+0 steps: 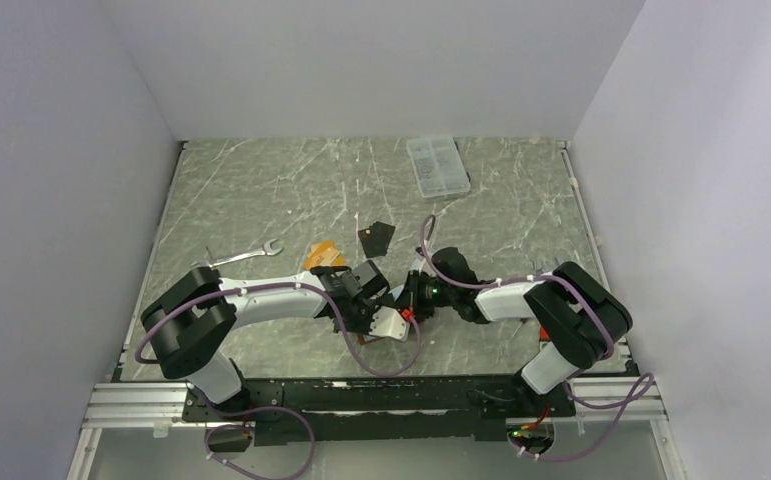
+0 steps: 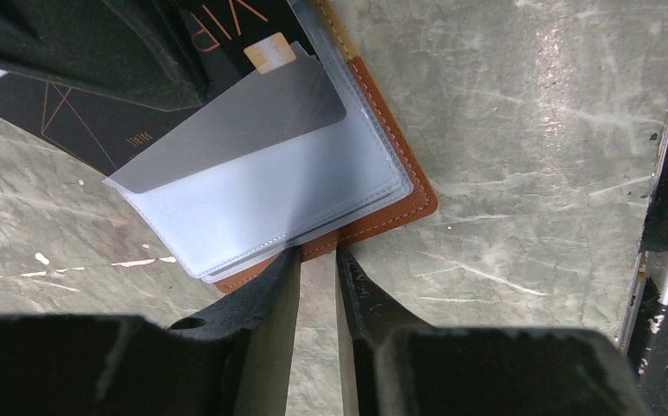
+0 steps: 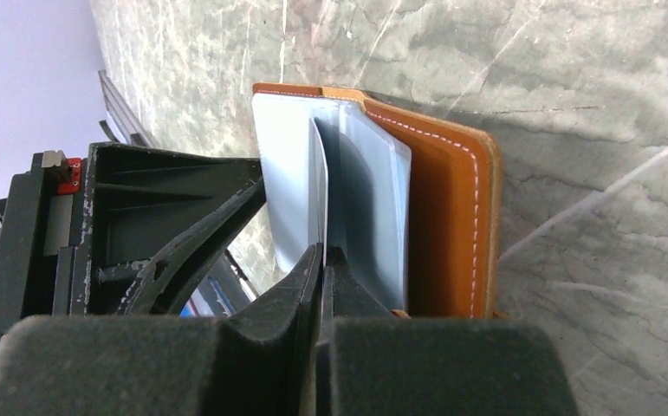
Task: Put the credit cards into the card holder
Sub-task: Insert the credit card into the card holder.
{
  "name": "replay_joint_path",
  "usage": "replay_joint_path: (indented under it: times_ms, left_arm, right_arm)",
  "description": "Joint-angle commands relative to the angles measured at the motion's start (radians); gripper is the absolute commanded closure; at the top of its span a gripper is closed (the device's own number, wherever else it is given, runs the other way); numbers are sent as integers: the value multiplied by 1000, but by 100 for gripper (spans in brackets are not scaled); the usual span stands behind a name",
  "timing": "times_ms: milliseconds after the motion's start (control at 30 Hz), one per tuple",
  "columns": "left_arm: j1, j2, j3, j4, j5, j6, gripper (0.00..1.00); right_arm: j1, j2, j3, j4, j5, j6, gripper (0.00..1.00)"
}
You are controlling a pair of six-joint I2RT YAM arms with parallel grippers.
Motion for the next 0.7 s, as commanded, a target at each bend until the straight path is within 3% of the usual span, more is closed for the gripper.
replay_joint_path:
  times_ms: [0,300,567,667]
  left_arm:
    - [-4,8,21,44,38,11,73]
    - [6,5,20,49,37,14,73]
    - [17,-1,16,46,39,16,74]
    - [20,-3,11,46,39,18,74]
  right_arm:
    - [16,24,34,-147,72,-89,97]
    - [33,87,27,-134,60,-95,97]
    - [33,0,69,-302,213,-112,67]
    - [33,-43,83,-366,267,-116,62]
